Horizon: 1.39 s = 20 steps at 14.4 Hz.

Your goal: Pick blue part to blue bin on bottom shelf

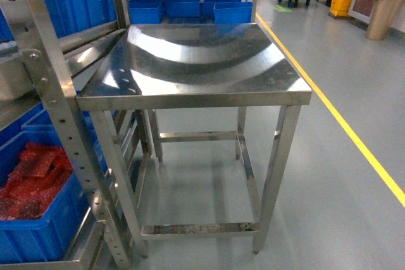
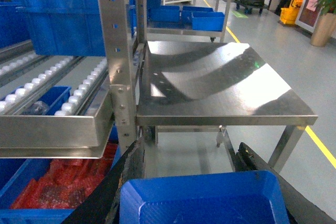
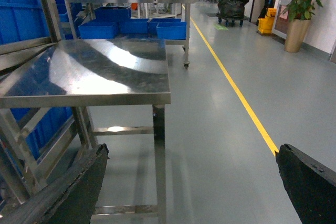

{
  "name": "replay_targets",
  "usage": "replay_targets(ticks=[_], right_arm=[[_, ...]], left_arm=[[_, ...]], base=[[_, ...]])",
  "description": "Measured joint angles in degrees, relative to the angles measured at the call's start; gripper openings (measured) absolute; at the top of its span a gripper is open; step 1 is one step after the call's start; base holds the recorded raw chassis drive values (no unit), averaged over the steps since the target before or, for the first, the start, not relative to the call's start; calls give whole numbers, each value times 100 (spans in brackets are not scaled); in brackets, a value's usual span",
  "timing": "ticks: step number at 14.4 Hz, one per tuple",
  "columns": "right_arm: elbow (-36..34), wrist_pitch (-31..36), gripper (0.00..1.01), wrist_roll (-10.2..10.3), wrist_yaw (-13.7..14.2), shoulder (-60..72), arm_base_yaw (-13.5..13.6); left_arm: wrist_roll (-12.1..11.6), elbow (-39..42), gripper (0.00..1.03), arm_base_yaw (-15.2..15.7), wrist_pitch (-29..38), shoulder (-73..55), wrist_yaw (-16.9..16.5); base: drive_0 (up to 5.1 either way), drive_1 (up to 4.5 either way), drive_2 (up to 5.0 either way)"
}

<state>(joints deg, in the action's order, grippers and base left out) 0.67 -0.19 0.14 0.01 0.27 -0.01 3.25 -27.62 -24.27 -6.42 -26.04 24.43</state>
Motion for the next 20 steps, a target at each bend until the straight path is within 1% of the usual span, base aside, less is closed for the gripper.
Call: replay_targets(ticks=[20], right_arm=[[0, -2, 98, 0, 0, 0, 0]], left_arm=[[2, 0, 44, 0, 9, 4, 2]], base=[[-496, 250, 250]])
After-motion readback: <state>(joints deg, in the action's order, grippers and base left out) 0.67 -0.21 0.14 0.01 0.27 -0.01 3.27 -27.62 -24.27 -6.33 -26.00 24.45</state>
